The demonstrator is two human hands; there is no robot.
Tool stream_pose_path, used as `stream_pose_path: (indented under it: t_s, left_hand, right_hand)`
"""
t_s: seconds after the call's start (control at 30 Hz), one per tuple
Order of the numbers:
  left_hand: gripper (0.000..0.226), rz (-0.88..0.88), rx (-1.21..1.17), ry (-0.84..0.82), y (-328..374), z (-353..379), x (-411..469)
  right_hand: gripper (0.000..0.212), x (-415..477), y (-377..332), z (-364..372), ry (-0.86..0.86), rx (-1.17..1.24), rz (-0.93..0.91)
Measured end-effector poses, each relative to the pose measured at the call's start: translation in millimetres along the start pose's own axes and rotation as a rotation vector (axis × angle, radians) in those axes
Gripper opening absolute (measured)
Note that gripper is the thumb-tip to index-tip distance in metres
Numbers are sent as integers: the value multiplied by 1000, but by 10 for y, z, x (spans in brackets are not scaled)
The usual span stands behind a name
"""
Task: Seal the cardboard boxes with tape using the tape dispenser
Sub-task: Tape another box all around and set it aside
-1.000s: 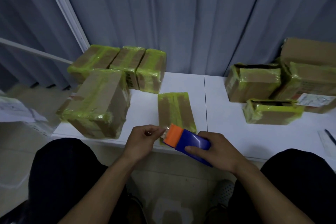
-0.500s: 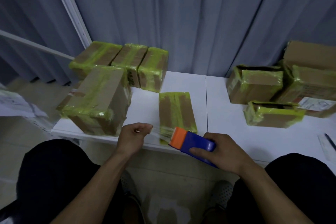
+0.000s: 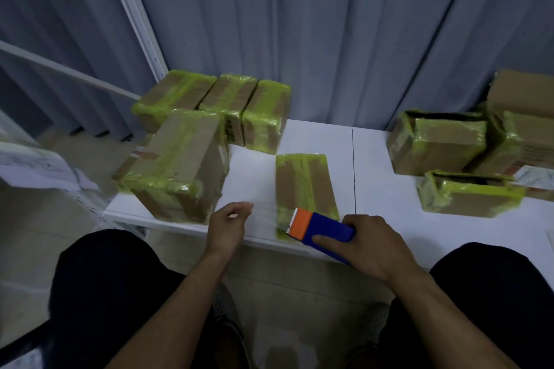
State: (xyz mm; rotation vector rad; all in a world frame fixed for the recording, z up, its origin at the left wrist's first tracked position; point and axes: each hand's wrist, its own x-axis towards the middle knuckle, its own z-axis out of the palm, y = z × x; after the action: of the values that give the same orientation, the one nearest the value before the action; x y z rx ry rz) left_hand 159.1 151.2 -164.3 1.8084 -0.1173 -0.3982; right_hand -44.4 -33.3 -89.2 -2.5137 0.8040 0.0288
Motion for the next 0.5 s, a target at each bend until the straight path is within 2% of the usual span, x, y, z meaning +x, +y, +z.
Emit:
stream_pose_path:
  t_s: [0.13,0.37,0.5]
  left_hand:
    - [9,-147,-25,9,-111,23,24]
    - [15,-153,-19,54,-312,86,-21]
    - [8,-152,-15,50,-320,147,44]
  right_hand:
    - [61,119,-131,51,-18,-138,3]
    - [68,277,-288,163,-31,-277,42]
    - [67,323,-321,155,-34,-317,79]
